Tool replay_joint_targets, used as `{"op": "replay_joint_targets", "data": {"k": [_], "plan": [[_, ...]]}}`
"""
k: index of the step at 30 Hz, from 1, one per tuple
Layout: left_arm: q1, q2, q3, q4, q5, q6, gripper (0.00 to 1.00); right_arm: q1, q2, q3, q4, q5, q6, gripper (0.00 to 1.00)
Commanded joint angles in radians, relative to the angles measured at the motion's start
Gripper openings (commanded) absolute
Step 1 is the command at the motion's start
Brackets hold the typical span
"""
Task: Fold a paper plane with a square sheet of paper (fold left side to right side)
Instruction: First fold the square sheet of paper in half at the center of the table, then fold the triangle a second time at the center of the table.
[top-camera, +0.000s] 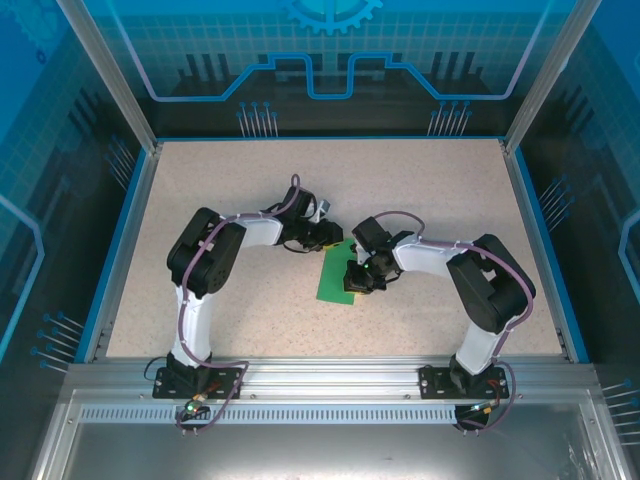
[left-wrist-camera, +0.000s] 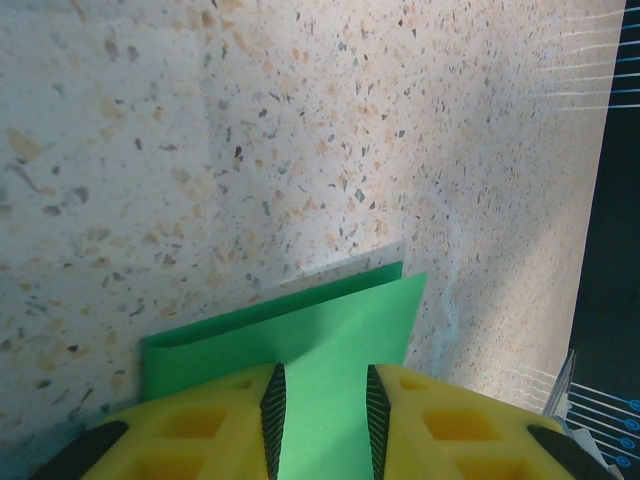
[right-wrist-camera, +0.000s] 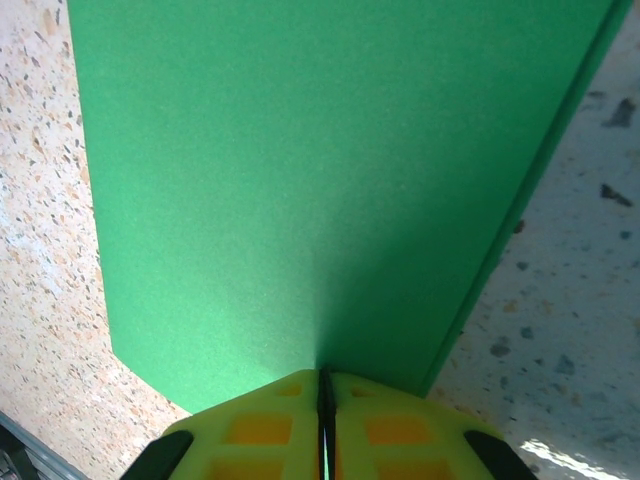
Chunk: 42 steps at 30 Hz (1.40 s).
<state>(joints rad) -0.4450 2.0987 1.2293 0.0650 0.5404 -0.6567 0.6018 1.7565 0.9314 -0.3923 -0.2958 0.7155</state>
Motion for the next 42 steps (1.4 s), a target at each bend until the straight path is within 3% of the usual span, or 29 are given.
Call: {"op": "replay_joint_targets", "data": {"k": [1,18,27,29,36,42], "plan": [[0.037,0.050,0.025,-0.025,-0.086,0.023,0.31,-0.008,0.034,-0.039,-0.102,0.057,-0.022,0.10],[0.118,0.067,0.123,-0.052,-0.099,0.024,0.32,-0.030,0.006,-0.071,-0.108,0.031,-0.056,0.10],[0.141,-0.137,0.100,-0.143,-0.115,0.102,0.32,-0.073,-0.065,0.046,-0.106,0.011,-0.195,0.14],[0.140,-0.210,0.060,-0.154,-0.120,0.114,0.32,-0.096,-0.096,0.054,-0.094,0.001,-0.220,0.18],[0.137,-0.485,-0.172,-0.121,-0.149,0.106,0.38,-0.220,-0.184,-0.004,0.071,-0.052,-0.235,0.46],[0.102,-0.689,-0.363,-0.122,-0.189,0.100,0.46,-0.270,-0.108,0.004,0.205,-0.125,-0.219,0.54]]}}
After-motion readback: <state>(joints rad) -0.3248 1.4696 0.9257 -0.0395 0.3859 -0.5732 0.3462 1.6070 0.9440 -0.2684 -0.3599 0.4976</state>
